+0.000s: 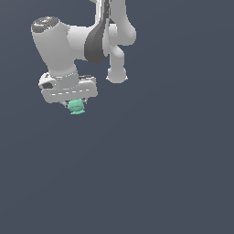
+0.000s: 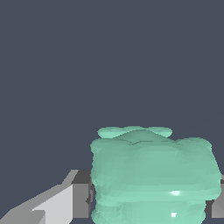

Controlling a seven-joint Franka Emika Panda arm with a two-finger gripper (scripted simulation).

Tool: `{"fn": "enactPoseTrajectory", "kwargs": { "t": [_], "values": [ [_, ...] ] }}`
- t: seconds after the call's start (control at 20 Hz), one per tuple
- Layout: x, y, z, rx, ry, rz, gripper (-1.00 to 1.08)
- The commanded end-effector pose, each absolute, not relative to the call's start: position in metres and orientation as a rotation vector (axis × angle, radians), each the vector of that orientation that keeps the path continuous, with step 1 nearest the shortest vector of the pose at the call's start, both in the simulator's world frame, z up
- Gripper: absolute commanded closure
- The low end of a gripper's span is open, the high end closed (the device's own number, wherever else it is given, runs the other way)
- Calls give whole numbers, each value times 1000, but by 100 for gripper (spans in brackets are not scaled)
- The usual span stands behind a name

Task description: Pick up the object and move it to a goal position.

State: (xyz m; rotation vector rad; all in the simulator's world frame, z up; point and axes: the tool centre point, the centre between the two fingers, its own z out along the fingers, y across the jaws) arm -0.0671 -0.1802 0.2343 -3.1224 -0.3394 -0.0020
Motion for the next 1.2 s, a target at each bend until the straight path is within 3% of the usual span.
{"fn": "enactPoseTrajectory", "kwargs": {
  "t": [0.0, 0.55, 1.15],
  "values": [
    [-68, -191, 261, -3122, -340, -1, 108],
    [-69, -229, 356, -3123, -340, 0, 108],
    [-66, -244, 391, -3123, -341, 0, 108]
  ]
}}
